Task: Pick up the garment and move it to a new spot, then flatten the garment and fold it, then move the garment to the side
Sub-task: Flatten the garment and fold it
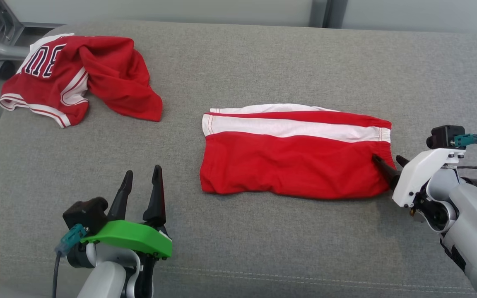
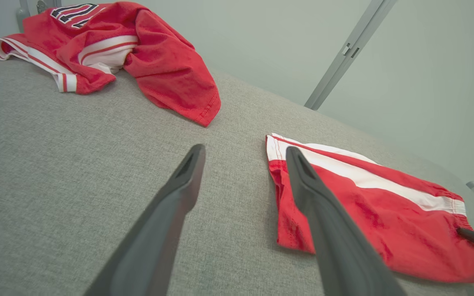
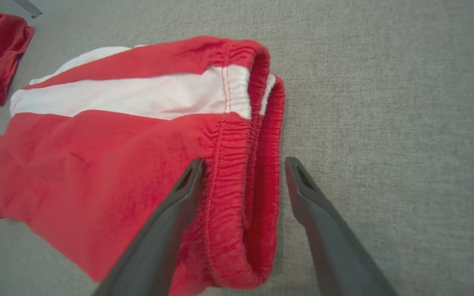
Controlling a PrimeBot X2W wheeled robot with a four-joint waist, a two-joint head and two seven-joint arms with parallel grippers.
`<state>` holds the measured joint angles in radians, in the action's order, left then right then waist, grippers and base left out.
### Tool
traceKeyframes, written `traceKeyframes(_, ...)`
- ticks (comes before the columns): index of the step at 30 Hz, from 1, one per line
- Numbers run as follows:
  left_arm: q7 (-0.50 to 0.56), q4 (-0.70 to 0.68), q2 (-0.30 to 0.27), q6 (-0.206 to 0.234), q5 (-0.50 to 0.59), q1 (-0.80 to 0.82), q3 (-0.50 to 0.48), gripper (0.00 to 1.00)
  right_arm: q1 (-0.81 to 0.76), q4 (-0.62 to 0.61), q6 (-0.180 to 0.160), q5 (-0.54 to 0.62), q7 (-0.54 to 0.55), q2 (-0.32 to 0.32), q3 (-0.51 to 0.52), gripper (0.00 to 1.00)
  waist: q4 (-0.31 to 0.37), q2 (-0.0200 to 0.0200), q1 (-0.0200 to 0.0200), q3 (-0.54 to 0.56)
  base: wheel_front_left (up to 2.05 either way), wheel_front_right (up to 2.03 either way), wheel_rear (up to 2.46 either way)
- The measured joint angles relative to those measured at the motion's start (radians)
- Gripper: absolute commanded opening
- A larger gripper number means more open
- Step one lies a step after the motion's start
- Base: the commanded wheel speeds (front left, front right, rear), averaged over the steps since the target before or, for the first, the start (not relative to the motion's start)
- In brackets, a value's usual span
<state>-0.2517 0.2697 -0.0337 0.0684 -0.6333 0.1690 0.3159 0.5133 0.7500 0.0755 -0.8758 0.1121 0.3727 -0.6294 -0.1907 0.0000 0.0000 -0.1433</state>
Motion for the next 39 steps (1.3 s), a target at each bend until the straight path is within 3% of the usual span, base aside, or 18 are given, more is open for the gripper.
traceKeyframes(3, 0.0, -0.017, -0.001, 0.004, 0.0, -0.015, -0.008, 1.0, 0.001, 0.025, -0.014, -0.029, 0.016, -0.012, 0.013, 1.0, -0.008, 0.0, 0.0, -0.002, 0.0, 0.0, 0.0)
traceKeyframes(12, 0.0, -0.046, -0.001, 0.013, 0.012, -0.05, -0.011, 1.0, 0.001, 0.073, -0.013, -0.071, 0.044, -0.034, 0.036, 1.0, -0.017, 0.0, 0.0, -0.004, 0.0, 0.0, 0.0)
traceKeyframes(13, 0.0, -0.048, -0.001, 0.013, 0.013, -0.053, -0.011, 1.0, 0.002, 0.076, -0.011, -0.075, 0.049, -0.036, 0.036, 0.79, -0.017, 0.0, 0.0, -0.004, 0.0, 0.0, 0.0)
traceKeyframes(14, 0.0, -0.054, -0.001, 0.013, 0.013, -0.057, -0.011, 1.0, 0.002, 0.077, 0.0, -0.089, 0.052, -0.04, 0.04, 0.46, -0.019, 0.0, 0.0, -0.005, 0.0, 0.0, 0.0)
traceKeyframes(15, 0.0, -0.055, -0.001, 0.013, 0.014, -0.059, -0.012, 1.0, 0.002, 0.079, 0.003, -0.1, 0.052, -0.045, 0.045, 0.24, -0.019, 0.0, 0.0, -0.005, 0.0, 0.0, 0.0)
traceKeyframes(17, 0.0, -0.059, -0.001, 0.016, 0.023, -0.062, -0.014, 1.0, 0.003, 0.08, 0.009, -0.11, 0.052, -0.055, 0.05, 0.0, -0.019, 0.0, 0.0, -0.006, 0.0, 0.0, 0.0)
traceKeyframes(27, 0.0, -0.084, -0.002, 0.023, 0.031, -0.091, -0.043, 1.0, 0.037, 0.083, 0.03, -0.11, 0.05, -0.045, 0.046, 0.0, 0.007, 0.0, 0.0, 0.0, 0.0, 0.0, 0.0)
traceKeyframes(39, 0.0, -0.118, -0.004, 0.025, 0.04, -0.11, -0.046, 1.0, 0.039, 0.108, 0.039, -0.101, 0.071, 0.06, 0.044, 0.0, 0.073, 0.0, 0.0, 0.015, 0.0, 0.0, 0.0)
